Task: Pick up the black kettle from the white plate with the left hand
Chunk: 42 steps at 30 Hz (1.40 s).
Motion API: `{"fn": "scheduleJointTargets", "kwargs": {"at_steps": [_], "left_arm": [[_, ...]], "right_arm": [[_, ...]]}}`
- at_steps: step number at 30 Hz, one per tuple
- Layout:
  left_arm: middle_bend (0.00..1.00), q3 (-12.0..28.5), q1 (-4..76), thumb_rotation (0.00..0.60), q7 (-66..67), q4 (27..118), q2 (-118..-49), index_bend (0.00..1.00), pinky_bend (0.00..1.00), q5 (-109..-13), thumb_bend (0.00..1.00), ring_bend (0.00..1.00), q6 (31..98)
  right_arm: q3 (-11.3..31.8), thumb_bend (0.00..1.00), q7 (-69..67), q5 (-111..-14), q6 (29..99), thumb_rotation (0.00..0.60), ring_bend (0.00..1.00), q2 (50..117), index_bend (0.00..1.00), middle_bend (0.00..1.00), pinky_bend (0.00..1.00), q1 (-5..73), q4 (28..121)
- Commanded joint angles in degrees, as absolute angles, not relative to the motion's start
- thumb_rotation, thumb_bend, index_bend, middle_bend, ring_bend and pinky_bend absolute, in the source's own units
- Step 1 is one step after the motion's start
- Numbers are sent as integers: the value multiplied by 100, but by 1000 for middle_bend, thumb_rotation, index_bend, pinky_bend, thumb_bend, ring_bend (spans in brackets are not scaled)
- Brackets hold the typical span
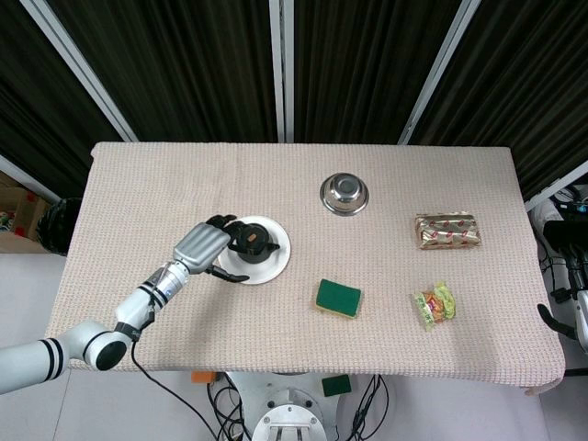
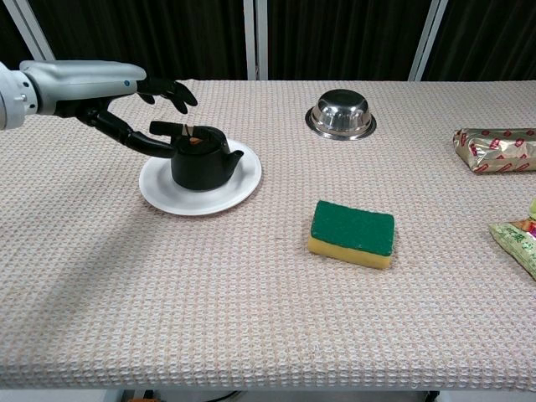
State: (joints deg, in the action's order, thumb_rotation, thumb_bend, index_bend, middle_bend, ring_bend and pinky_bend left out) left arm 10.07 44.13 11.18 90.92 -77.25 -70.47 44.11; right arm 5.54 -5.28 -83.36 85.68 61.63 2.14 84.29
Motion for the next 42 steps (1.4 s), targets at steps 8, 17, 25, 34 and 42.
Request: {"fn": "scheduleJointTargets", "kwargs": {"at_steps": [8,17,25,34,42], "left_arm": [[161,920,4483,212,1130,9171,-7741,135,150,-6959,0,90,4494],[207,975,4668,209,908,9237,-7784,157,194,-6967,0,144,4398],[306,865,4743,210,1110,9142,-7882,291,225,-6850,0,230,4434],[425,806,4789,210,1125,9153,-7940,386,224,-6801,0,355,4467],[536,793,4832,212,1014,9066,-8025,460,223,-6839,0,480,4484]], "right_arm": [[548,203,-556,-8373,8578,600,0,6166,0,0,0,227,8418],[552,204,-579,-8355,8583,600,0,6160,0,0,0,225,8406],[549,204,-603,-8351,8568,600,0,6152,0,0,0,230,8399],[562,203,-621,-8328,8598,600,0,6149,0,0,0,215,8410],[566,204,-606,-8301,8587,600,0,6144,0,0,0,212,8433]]}}
